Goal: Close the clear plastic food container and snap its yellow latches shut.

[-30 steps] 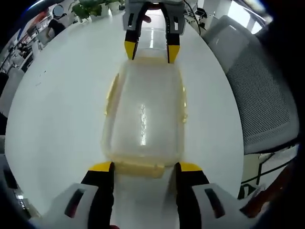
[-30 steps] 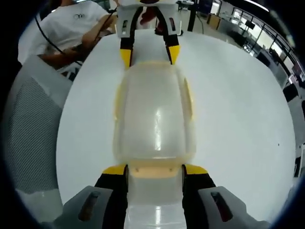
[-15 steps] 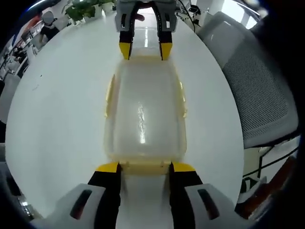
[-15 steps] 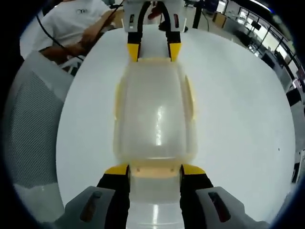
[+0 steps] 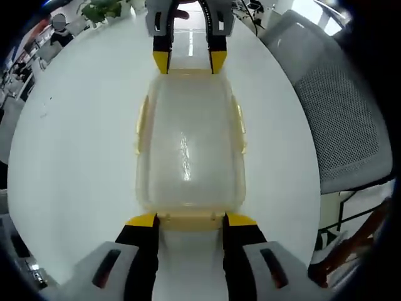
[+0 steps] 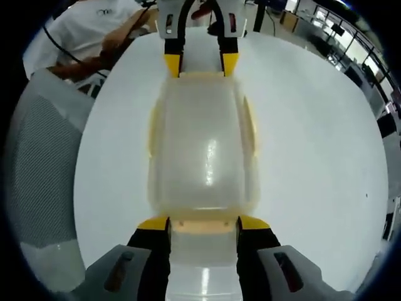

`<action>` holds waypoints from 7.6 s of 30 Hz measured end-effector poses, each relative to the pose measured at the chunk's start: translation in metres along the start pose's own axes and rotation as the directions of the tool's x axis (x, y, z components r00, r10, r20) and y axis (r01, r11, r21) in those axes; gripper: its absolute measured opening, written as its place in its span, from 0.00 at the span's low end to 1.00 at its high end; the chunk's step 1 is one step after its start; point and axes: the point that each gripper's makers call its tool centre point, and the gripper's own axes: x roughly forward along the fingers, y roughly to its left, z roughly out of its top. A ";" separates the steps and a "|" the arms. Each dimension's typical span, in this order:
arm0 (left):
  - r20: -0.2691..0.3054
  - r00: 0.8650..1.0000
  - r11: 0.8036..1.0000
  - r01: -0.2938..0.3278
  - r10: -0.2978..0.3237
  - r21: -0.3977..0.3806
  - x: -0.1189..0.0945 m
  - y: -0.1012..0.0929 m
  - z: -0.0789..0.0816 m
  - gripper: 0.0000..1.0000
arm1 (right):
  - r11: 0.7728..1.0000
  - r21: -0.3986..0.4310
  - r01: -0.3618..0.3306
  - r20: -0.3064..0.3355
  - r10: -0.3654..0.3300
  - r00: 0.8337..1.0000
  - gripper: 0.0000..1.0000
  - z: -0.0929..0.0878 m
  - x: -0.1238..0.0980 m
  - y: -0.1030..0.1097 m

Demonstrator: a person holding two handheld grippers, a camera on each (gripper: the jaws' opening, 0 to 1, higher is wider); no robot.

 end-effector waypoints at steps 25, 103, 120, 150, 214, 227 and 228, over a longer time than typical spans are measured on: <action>-0.016 1.000 1.000 -0.008 0.008 -0.010 0.000 -0.002 0.001 0.38 | 1.000 0.006 0.005 0.009 -0.006 1.000 0.39 0.000 0.000 0.000; 0.064 0.998 1.000 -0.018 0.018 -0.009 -0.073 0.002 0.038 0.37 | 1.000 0.022 0.004 0.082 -0.006 0.997 0.38 0.008 -0.085 0.002; 0.064 0.998 1.000 -0.025 0.026 -0.017 -0.073 0.003 0.041 0.38 | 1.000 0.010 0.024 0.061 -0.024 0.998 0.39 0.007 -0.091 0.001; 0.086 0.996 0.999 -0.022 0.026 -0.040 -0.064 0.003 0.070 0.38 | 1.000 -0.005 0.013 0.048 -0.013 0.999 0.39 -0.024 -0.095 -0.003; 0.105 0.994 0.999 0.002 0.001 -0.033 -0.034 0.002 0.140 0.38 | 1.000 0.028 0.000 0.008 0.000 1.000 0.39 -0.100 -0.107 0.003; 0.111 0.994 1.000 0.010 -0.008 -0.018 -0.025 0.001 0.159 0.38 | 0.999 0.044 -0.001 0.004 0.001 1.000 0.39 -0.121 -0.108 0.006; 0.110 0.994 1.000 0.011 -0.009 -0.017 -0.025 0.001 0.160 0.38 | 0.999 0.046 -0.001 0.004 0.001 1.000 0.39 -0.122 -0.108 0.006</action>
